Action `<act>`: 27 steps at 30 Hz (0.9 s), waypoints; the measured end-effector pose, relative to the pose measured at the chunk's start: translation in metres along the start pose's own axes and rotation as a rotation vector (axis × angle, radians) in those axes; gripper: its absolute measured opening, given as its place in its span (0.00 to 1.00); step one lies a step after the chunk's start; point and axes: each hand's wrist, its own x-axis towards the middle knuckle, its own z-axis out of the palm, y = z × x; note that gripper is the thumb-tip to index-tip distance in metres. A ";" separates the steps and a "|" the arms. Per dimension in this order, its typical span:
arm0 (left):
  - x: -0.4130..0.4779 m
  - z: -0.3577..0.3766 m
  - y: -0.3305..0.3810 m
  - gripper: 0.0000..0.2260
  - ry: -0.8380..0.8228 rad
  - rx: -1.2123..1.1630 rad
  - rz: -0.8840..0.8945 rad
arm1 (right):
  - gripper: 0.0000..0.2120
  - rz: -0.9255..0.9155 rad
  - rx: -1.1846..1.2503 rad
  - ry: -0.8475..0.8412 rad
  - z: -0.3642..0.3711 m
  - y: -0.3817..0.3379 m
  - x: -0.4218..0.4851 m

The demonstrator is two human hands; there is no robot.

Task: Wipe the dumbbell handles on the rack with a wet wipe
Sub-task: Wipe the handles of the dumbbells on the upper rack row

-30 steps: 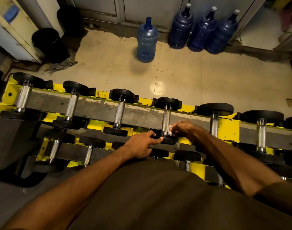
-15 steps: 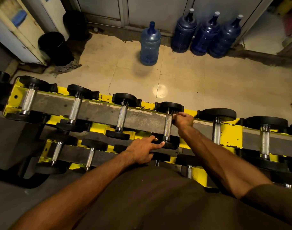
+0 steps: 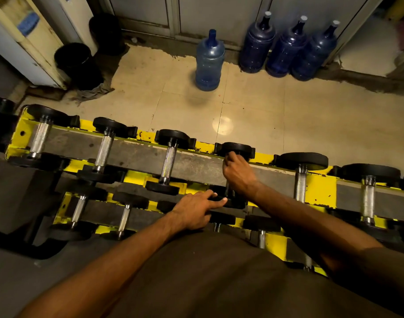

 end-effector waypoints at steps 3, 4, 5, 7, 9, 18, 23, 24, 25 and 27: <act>0.001 -0.001 0.003 0.29 -0.008 0.019 0.002 | 0.16 -0.062 -0.106 -0.186 -0.016 -0.008 0.012; 0.002 -0.001 0.003 0.28 -0.015 0.022 0.003 | 0.15 -0.070 -0.119 -0.251 -0.021 -0.010 0.018; 0.002 -0.002 0.003 0.27 -0.018 0.022 0.003 | 0.14 -0.081 -0.130 -0.303 -0.025 -0.012 0.024; 0.002 -0.004 0.002 0.26 -0.018 0.021 -0.005 | 0.15 -0.088 -0.147 -0.358 -0.030 -0.016 0.034; 0.002 -0.006 0.001 0.25 -0.026 0.009 -0.012 | 0.14 -0.085 -0.120 -0.371 -0.034 -0.015 0.038; 0.005 -0.013 0.006 0.28 -0.027 0.005 0.006 | 0.14 0.031 0.309 0.083 -0.006 0.014 -0.009; 0.004 -0.014 0.005 0.28 -0.043 0.021 0.005 | 0.06 0.826 1.183 0.434 0.004 0.003 -0.016; 0.004 -0.014 0.005 0.28 -0.046 0.017 0.006 | 0.05 1.018 1.372 0.432 0.004 0.002 -0.013; 0.004 -0.014 0.005 0.29 -0.049 0.016 0.008 | 0.05 1.198 1.586 0.401 0.008 0.003 -0.007; 0.004 -0.013 0.004 0.29 -0.053 0.022 0.015 | 0.09 1.411 2.066 0.246 0.014 0.007 0.002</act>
